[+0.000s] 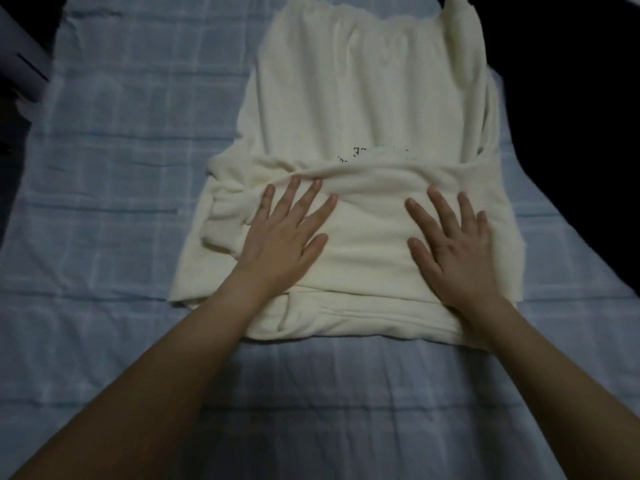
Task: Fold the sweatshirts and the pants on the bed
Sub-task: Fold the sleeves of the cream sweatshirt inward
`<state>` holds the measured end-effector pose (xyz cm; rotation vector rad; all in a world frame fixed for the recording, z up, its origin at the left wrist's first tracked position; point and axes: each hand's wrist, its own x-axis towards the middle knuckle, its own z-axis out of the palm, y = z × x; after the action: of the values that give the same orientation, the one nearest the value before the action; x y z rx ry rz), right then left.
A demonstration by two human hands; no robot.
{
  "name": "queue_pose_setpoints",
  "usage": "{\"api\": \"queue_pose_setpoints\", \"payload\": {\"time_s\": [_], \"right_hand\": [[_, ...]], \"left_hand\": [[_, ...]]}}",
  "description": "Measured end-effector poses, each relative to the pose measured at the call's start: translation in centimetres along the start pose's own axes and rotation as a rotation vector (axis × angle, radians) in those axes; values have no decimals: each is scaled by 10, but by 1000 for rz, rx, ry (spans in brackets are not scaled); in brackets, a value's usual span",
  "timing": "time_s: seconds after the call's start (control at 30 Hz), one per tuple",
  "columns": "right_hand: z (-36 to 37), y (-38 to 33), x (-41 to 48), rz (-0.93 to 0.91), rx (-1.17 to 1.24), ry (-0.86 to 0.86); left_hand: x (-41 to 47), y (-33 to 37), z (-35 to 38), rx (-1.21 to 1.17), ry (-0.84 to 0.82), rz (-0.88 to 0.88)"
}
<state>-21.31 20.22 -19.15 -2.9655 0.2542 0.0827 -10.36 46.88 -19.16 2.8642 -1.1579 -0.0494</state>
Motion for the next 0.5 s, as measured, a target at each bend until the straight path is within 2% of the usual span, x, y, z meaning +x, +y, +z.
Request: {"api": "queue_pose_setpoints", "payload": {"time_s": [0.13, 0.4, 0.5], "right_hand": [[5, 13, -39, 65, -62, 60], [-12, 5, -44, 96, -22, -60], [-29, 3, -30, 120, 151, 3]], "left_hand": [[-19, 2, 10, -10, 37, 34], [-13, 13, -21, -80, -78, -16], [9, 12, -48, -160, 73, -1]]}}
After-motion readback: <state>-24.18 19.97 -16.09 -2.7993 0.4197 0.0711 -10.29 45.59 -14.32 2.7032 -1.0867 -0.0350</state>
